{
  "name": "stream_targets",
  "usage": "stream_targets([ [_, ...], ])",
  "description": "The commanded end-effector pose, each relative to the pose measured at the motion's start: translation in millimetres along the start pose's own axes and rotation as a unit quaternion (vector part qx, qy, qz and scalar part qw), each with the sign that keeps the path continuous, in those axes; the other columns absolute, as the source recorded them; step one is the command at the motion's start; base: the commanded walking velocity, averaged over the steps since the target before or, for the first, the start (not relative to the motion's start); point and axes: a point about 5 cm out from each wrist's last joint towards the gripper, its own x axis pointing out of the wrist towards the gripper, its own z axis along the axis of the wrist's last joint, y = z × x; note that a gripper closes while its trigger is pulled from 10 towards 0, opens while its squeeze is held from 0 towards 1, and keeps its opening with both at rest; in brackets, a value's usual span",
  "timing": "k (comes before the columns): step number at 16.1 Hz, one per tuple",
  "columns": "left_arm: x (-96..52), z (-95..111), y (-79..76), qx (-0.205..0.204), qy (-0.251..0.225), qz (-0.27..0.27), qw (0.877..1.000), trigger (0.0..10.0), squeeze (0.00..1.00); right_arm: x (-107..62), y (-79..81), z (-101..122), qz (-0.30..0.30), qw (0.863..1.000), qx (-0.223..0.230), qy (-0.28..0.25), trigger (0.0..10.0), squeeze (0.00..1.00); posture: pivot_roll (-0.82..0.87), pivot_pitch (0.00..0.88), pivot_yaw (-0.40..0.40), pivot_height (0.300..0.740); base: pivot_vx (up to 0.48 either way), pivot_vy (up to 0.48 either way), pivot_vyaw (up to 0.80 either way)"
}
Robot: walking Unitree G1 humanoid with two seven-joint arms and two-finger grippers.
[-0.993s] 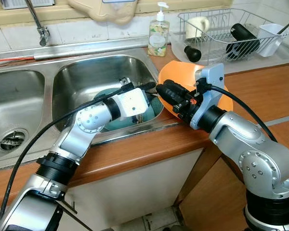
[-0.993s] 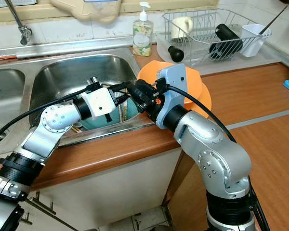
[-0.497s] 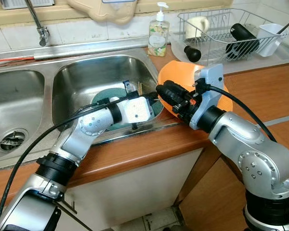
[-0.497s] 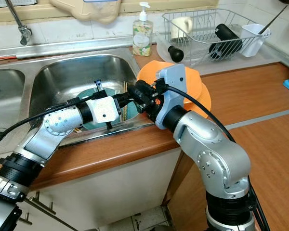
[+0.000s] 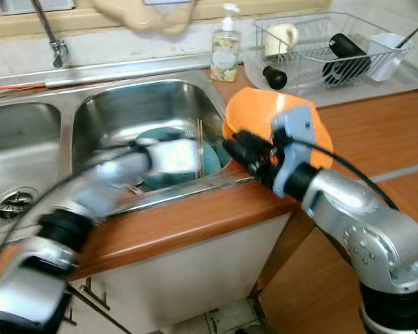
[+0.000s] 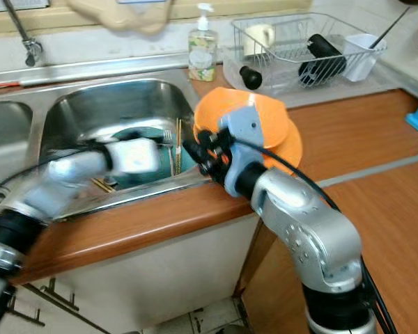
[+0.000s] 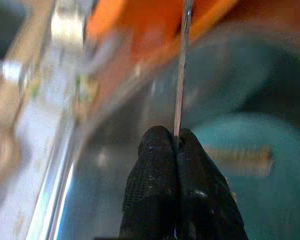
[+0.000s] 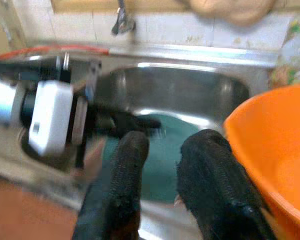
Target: Kitchen organization
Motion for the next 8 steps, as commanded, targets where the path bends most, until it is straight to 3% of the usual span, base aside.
stream_targets([
  [1, 1.3, 1, 7.8, 0.013, 0.005, 0.008, 1.000, 0.0, 0.00, 0.5, 7.9, 3, 0.024, 1.000, -0.007, -0.001, 10.0, 1.00, -0.15, 0.000, 0.033, 0.740, 0.000, 0.000, 0.00],
  [6, 3.4, -20, 10.1, 0.020, 0.063, -0.004, 0.998, 0.8, 0.00, -1.8, 16.7, -3, 0.055, 0.998, -0.028, 0.016, 10.0, 1.00, -0.15, 0.000, 0.034, 0.740, 0.000, 0.000, 0.00],
  [7, 5.0, -33, 4.7, 0.008, 0.104, -0.024, 0.994, 2.8, 0.00, -1.6, 18.7, -6, 0.059, 0.997, -0.038, 0.031, 10.0, 1.00, -0.15, 0.000, 0.033, 0.740, 0.000, 0.000, 0.00],
  [8, 4.9, -43, -0.6, -0.001, 0.140, -0.041, 0.989, 9.8, 0.00, -1.1, 18.6, -9, 0.057, 0.996, -0.048, 0.043, 10.0, 1.00, -0.15, 0.000, 0.032, 0.740, 0.000, 0.000, 0.00],
])
